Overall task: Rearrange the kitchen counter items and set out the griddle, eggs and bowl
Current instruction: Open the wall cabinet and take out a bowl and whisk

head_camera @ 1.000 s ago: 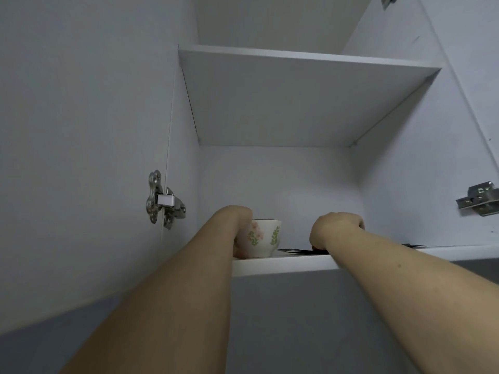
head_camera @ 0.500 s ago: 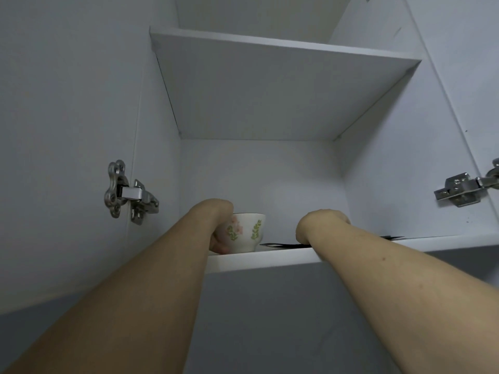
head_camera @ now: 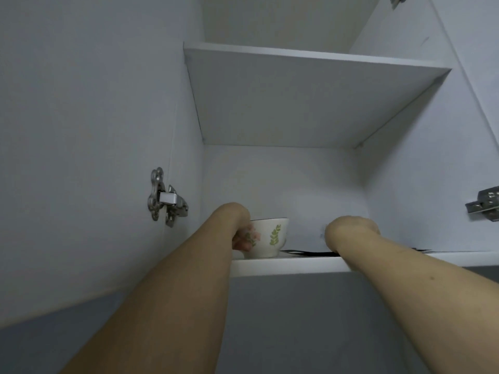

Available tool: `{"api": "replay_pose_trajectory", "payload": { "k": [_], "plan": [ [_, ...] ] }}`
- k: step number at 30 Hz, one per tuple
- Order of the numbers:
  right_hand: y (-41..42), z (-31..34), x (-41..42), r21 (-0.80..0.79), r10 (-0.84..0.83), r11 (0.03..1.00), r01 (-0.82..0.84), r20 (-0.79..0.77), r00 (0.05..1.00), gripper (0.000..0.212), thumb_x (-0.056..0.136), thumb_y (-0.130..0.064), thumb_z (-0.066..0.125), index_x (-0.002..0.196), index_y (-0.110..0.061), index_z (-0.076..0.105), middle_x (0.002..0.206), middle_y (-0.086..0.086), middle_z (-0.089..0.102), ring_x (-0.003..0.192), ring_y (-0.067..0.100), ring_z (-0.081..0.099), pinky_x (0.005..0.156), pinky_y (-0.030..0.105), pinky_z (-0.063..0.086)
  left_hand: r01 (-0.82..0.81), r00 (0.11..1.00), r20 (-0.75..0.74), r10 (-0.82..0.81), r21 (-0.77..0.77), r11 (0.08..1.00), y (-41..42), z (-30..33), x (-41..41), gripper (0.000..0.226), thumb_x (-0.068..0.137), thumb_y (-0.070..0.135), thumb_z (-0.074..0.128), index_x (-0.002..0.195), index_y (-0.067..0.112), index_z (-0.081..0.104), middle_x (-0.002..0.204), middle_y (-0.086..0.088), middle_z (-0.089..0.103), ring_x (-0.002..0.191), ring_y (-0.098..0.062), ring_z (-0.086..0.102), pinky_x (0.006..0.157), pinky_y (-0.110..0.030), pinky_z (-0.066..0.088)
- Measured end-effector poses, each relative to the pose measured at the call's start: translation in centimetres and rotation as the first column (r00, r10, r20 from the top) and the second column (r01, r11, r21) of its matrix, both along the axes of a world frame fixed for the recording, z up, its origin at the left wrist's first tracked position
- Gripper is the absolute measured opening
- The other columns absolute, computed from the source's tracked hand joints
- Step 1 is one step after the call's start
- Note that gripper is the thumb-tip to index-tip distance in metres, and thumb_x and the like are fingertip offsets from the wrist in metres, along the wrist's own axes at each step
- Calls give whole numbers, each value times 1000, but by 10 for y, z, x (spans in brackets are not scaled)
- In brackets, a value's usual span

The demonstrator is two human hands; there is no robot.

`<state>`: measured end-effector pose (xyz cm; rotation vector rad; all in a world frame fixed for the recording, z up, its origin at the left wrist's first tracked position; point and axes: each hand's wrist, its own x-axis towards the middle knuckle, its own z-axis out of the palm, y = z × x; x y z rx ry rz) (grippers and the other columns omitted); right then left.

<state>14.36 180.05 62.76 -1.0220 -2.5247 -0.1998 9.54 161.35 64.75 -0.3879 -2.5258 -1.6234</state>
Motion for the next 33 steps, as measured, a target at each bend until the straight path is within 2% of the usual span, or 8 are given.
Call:
{"api": "replay_pose_trajectory", "payload": {
  "k": [3, 6, 10, 14, 22, 25, 29, 33],
  "plan": [
    [-4, 4, 15, -23, 42, 999, -50, -259, 965, 40, 90, -11, 48, 130, -16, 54, 132, 0, 55, 120, 22, 54, 87, 32, 45, -12, 999, -33, 14, 59, 998, -3, -2, 6, 27, 94, 5, 44, 72, 0, 59, 55, -11, 66, 42, -21, 61, 43, -22, 51],
    [-12, 8, 29, -19, 60, 997, -79, -485, 872, 36, 95, -8, 42, 129, -9, 51, 129, 6, 57, 119, 26, 55, 90, 33, 45, -48, 990, -123, 71, 179, 983, 0, 2, 6, 23, 81, 4, 51, 92, -4, 69, 78, -18, 72, 72, -30, 72, 70, -43, 61],
    [-23, 16, 57, -52, 73, 989, -140, -645, 760, 30, 99, -13, 38, 127, -4, 44, 127, 12, 57, 119, 31, 55, 89, 36, 43, -52, 978, -190, 91, 203, 978, 0, 6, 36, 13, 81, -4, 52, 74, -4, 63, 62, -19, 69, 53, -29, 66, 55, -39, 59],
    [-33, 17, 92, -101, 47, 980, -170, -715, 698, 27, 98, -15, 40, 124, -6, 43, 126, 13, 58, 118, 32, 55, 91, 36, 43, -2, 978, -209, 29, 131, 991, -2, 10, 75, 12, 70, -11, 59, 77, -4, 65, 64, -20, 70, 55, -31, 67, 64, -44, 61],
    [-61, -8, 195, -140, 14, 981, -132, -632, 775, 30, 97, -12, 43, 125, -4, 39, 127, 12, 57, 119, 32, 54, 86, 35, 41, 14, 971, -237, -10, 14, 1000, -25, -17, 171, 32, 77, -5, 38, 85, -5, 69, 56, -14, 69, 42, -27, 63, 52, -36, 59],
    [-81, -22, 234, -38, 41, 997, -72, -521, 853, 32, 96, -12, 43, 126, -3, 38, 125, 13, 58, 117, 31, 56, 84, 34, 42, 4, 976, -219, -7, -15, 1000, -43, -41, 215, 24, 77, -5, 39, 77, -3, 63, 61, -15, 70, 43, -27, 62, 51, -34, 58],
    [-114, -48, 285, 124, 82, 991, -44, -320, 944, 37, 92, -10, 46, 128, -2, 40, 125, 11, 55, 114, 30, 57, 89, 34, 48, 8, 992, -128, -19, -85, 996, -68, -97, 273, 14, 77, -7, 46, 71, -1, 57, 77, -18, 73, 51, -28, 63, 71, -37, 61],
    [-144, -70, 325, 175, 102, 982, -70, -181, 978, 42, 88, -11, 50, 129, -5, 46, 125, 8, 56, 114, 29, 57, 93, 38, 49, -17, 999, -47, 12, -107, 994, -87, -151, 306, 14, 76, -5, 41, 76, 0, 54, 64, -18, 70, 51, -30, 66, 64, -39, 61]
  ]
}}
